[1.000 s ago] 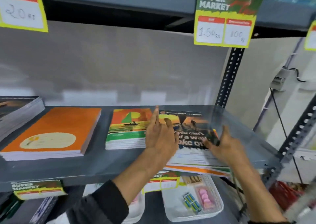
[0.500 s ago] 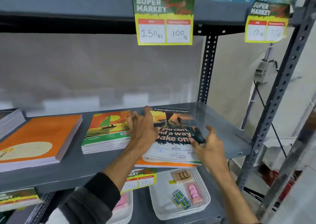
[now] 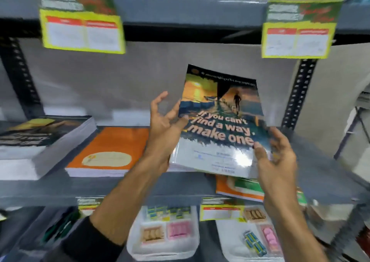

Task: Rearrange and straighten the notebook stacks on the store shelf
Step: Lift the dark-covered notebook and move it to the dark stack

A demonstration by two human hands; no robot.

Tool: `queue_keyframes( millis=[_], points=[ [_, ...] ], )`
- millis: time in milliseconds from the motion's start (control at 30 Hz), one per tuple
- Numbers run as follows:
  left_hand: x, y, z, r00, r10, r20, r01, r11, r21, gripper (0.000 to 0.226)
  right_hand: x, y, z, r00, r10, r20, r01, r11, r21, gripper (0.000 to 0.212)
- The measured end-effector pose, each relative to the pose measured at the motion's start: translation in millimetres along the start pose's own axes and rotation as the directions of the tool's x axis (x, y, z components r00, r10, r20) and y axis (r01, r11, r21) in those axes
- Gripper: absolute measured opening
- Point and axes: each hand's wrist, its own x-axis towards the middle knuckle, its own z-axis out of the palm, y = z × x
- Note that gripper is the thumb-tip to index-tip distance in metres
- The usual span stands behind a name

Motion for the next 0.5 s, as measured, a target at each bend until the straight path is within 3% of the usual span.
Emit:
queue_keyframes(
  millis=[267,500],
  points=[
    [8.7,52.9,-212.8,0.995,0.003,-0.102,0.027,0.957,0.288,0.064,-80.4,-29.3,199.9,0.986,-0.006,0.166,-0.011,0.995,0.102,0.047],
    [28.5,97.6,-379.2,0.987,-0.034,-0.158,0.093,0.918,0.385,0.063,-164.1,-69.9,349.7,0.948,-0.032,0.316,-0.007,0.992,0.124,0.045]
  ],
)
